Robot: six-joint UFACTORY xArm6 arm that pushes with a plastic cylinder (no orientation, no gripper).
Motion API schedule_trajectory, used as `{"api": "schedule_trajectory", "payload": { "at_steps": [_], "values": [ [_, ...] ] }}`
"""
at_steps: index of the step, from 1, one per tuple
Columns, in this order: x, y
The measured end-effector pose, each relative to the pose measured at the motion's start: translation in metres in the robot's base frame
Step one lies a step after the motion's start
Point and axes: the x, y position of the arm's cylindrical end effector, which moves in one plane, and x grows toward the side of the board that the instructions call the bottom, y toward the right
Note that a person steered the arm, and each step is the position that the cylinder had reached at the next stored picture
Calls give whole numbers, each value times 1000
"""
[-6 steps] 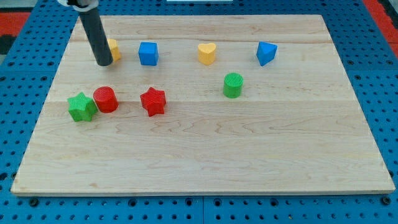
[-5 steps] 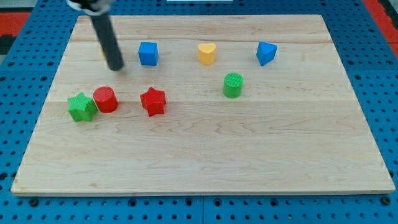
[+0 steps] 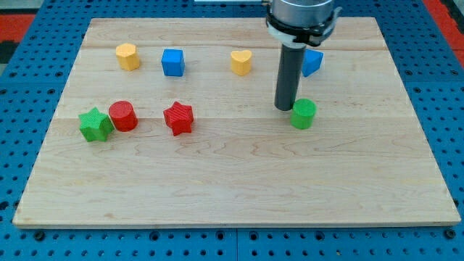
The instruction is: Slide the red star at the center of the board
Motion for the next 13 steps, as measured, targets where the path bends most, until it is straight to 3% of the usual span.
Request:
{"api": "schedule_trajectory", "payload": {
  "at_steps": [2, 5, 7, 8, 9, 10, 11, 12, 13],
  "values": [
    [-23, -154],
    [21, -183],
    [79, -202],
    [113, -265],
    [118, -235],
    [73, -162],
    [73, -145],
    [120, -158],
    [129, -109]
  ]
}}
